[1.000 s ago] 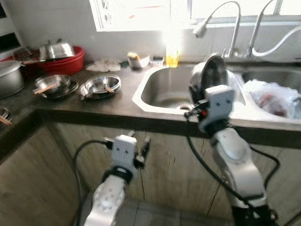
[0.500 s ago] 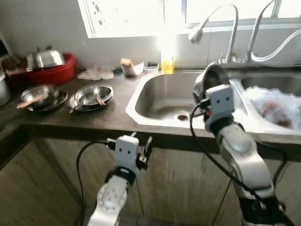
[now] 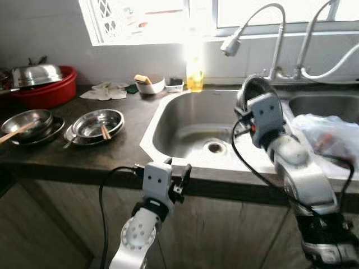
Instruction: Kitchen organization
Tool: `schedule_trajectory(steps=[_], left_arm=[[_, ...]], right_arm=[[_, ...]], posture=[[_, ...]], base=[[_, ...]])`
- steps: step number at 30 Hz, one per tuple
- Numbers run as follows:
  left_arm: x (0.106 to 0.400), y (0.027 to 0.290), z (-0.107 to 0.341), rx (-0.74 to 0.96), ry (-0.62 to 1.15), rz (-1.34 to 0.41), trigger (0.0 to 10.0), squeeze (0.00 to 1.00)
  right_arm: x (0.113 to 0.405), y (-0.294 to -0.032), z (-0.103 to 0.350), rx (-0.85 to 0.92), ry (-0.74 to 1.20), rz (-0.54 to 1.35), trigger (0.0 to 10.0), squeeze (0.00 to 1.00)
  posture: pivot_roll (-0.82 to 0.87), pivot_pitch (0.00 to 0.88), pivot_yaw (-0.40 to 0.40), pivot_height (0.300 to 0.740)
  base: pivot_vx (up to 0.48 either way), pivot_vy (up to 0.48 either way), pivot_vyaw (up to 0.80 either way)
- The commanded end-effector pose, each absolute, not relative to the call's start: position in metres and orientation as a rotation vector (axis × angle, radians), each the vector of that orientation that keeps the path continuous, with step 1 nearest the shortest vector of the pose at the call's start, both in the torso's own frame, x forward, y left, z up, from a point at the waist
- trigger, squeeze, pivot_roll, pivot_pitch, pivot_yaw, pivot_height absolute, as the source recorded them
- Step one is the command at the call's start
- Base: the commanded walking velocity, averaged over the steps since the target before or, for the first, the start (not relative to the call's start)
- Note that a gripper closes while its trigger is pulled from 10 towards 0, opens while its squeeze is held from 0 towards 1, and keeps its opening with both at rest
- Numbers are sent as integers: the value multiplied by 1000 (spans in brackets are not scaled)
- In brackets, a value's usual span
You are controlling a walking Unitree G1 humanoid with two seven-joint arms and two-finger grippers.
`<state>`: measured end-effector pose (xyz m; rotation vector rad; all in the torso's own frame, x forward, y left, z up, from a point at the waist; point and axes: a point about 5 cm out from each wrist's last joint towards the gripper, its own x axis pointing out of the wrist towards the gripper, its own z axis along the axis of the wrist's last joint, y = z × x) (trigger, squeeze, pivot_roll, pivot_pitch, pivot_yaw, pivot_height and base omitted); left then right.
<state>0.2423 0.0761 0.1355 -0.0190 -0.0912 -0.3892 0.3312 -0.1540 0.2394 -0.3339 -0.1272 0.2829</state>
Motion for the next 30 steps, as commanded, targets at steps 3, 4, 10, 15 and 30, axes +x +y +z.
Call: schedule_trajectory(steps=[3, 4, 10, 15, 30], left_arm=[[244, 82, 138, -2, -100, -374, 10000, 0], [244, 82, 138, -1, -100, -374, 10000, 0], [243, 81, 139, -8, -103, -376, 10000, 0], [243, 82, 139, -14, -101, -364, 10000, 0], [226, 76, 138, -24, -71, -379, 10000, 0]], right_arm=[[338, -152, 238, -367, -67, 317, 10000, 0], [340, -153, 236, -375, -38, 320, 10000, 0], [346, -155, 231, -420, 31, 341, 10000, 0], [351, -155, 229, -430, 88, 378, 10000, 0], [378, -163, 204, -500, 313, 391, 10000, 0]], posture=[[53, 8, 22, 740], [53, 8, 22, 740], [59, 11, 14, 740], [63, 12, 10, 740], [85, 77, -14, 740]], base=[[337, 0, 0], [337, 0, 0], [333, 0, 0], [51, 0, 0], [0, 0, 0]])
